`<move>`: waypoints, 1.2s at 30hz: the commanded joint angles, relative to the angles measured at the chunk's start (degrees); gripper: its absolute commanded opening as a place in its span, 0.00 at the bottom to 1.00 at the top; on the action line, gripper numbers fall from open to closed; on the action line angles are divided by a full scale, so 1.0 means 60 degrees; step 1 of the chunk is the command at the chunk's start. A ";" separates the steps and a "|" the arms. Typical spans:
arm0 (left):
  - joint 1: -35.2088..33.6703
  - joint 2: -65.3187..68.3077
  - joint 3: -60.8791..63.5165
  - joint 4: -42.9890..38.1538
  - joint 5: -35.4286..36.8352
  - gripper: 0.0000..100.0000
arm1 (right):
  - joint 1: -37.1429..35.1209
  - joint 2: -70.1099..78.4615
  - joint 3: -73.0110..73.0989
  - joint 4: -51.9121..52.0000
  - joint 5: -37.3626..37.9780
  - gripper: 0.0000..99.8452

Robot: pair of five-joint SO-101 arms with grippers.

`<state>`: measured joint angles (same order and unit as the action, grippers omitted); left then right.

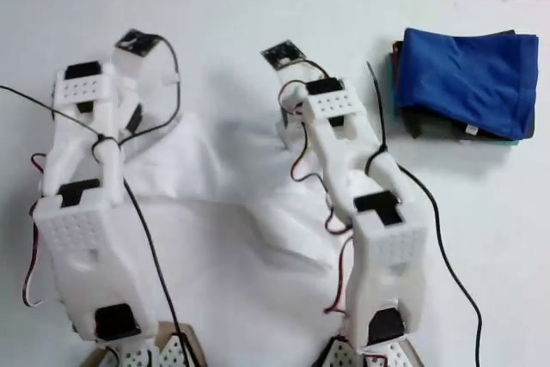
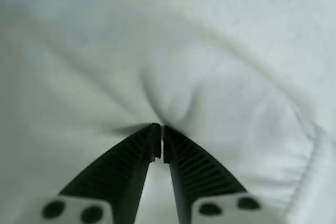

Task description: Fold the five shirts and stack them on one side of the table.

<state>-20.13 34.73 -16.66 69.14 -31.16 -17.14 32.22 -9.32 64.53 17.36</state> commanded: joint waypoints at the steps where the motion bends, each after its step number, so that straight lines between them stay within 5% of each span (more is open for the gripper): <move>1: -0.0234 -0.0103 -0.0388 -0.0674 0.0000 0.03 | 0.0593 0.0886 -0.1275 0.0139 0.0000 0.02; 10: -0.0234 -0.0176 -0.0388 -0.1201 -0.0410 0.03 | 0.1018 0.1722 -0.3179 0.1473 0.0000 0.02; 21: 0.0777 -0.0103 -0.3070 0.3546 0.1978 0.03 | 0.0139 0.0139 -0.4132 0.2923 0.0000 0.02; 30: 0.0835 0.1055 -0.2161 0.1626 0.2081 0.03 | -0.0007 0.0051 -0.3883 0.2967 0.0015 0.02; 36: 0.0103 0.2593 -0.3626 0.1407 0.2066 0.03 | 0.0154 0.1253 -0.3678 0.2366 0.0015 0.02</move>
<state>-16.53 47.82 -33.27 78.73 -18.86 -16.62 38.37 -31.12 80.70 17.45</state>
